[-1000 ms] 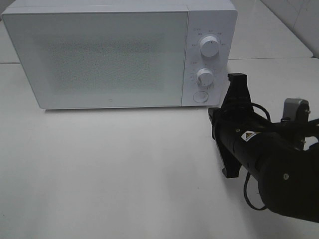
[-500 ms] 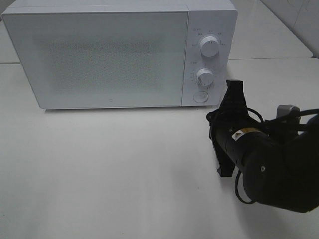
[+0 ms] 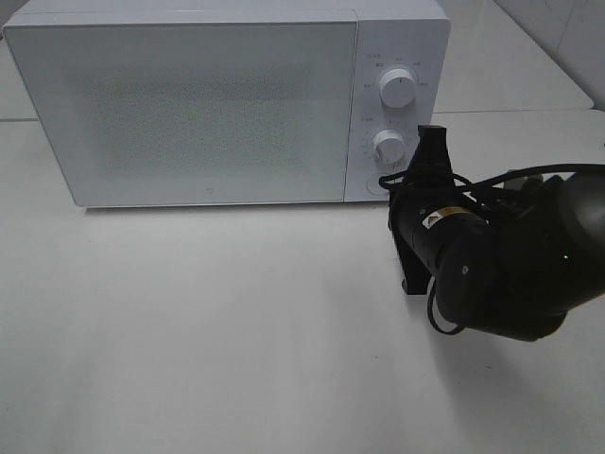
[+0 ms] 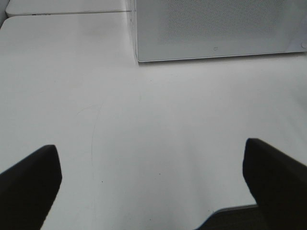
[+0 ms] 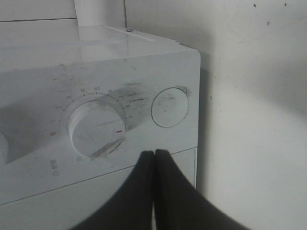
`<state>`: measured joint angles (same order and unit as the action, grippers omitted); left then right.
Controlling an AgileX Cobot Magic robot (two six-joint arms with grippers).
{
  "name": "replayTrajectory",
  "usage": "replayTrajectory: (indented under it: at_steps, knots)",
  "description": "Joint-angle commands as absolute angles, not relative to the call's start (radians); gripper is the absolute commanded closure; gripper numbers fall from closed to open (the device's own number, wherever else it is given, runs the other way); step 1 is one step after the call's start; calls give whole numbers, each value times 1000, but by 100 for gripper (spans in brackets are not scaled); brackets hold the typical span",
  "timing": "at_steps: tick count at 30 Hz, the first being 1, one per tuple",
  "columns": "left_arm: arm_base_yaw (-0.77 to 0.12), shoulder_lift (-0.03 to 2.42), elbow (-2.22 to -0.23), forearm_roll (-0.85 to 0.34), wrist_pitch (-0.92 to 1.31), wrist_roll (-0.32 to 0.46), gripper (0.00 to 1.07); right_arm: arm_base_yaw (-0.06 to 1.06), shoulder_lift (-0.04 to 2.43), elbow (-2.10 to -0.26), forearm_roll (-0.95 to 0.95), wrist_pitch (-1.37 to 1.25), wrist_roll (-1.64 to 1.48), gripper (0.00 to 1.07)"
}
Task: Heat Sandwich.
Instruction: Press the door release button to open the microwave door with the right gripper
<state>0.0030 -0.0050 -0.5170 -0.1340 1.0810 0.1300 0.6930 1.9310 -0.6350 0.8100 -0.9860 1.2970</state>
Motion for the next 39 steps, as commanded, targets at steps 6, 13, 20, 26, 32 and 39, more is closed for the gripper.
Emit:
replayTrajectory:
  at_steps: [6,13,20,26,32,39]
  knots:
    - [8,-11,-517,-142,1072,127,10,651,1991,-707,751,-943,1303,107]
    - [8,-11,-517,-142,1072,127,10,616,2052,-780,732,-913,1303,107]
    - [8,-11,-517,-142,1072,127,10,599,2082,-817,725,-914,1302,107]
    - [8,-11,-517,-142,1072,127,10,559,2107,-864,694,-863,1299,107]
    - [8,-11,-517,-141,1072,127,10,559,2142,-893,692,-857,1310,107]
    - [8,-11,-517,-141,1072,127,10,559,2152,-911,724,-877,1297,107]
